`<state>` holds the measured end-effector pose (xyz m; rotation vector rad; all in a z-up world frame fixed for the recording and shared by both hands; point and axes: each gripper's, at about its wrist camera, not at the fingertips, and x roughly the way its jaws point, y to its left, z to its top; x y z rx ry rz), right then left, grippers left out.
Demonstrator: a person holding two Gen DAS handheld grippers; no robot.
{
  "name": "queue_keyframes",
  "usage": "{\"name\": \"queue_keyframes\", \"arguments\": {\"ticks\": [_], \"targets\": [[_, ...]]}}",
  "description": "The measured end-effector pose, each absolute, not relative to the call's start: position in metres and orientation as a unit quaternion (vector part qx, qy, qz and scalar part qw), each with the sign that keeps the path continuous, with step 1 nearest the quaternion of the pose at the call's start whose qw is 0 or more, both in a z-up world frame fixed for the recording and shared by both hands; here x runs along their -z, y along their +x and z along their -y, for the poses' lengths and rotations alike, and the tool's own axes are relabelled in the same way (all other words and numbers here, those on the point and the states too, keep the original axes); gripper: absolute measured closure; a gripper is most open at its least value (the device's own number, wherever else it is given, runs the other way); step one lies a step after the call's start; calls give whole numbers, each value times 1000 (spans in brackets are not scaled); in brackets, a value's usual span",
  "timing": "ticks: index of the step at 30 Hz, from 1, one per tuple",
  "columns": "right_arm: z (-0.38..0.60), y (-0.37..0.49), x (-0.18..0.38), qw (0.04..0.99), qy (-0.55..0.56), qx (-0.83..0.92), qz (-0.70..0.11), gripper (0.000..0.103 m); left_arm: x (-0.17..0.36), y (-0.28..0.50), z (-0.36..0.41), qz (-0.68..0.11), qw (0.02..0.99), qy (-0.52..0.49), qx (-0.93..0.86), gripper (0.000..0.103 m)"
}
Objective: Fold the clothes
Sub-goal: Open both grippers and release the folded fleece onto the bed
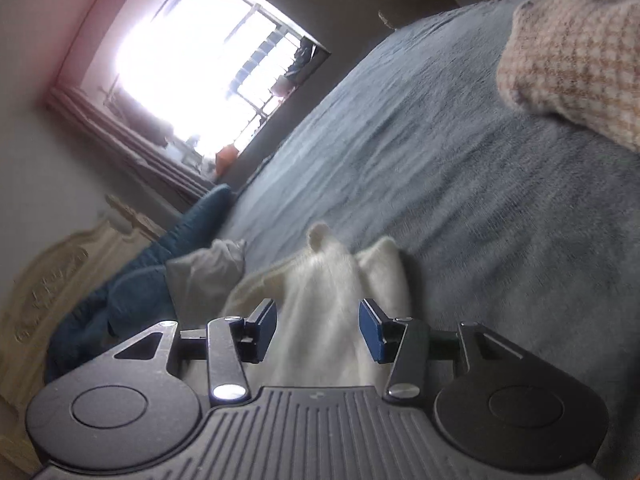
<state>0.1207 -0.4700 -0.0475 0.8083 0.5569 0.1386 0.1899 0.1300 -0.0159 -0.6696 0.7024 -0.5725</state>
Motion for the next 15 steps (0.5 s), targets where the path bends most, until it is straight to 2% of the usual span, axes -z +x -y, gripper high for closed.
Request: {"name": "queue_keyframes", "arguments": {"ticks": [8,10,11,15], "targets": [[418,90,53,929,204,-25,-307,59,25,158,-99,-315,883,-245,246,51],[412,90,62,928,186,-23,-321,64,24,152,-95,-309,892,-227,237,52],[410,87,65,928,187,-26,-320,71,23,148,-93,-307,896,-218,234,53],[406,67,63,937,177,-29,-300,80,22,133,-92,-304,902,-188,243,53]]}}
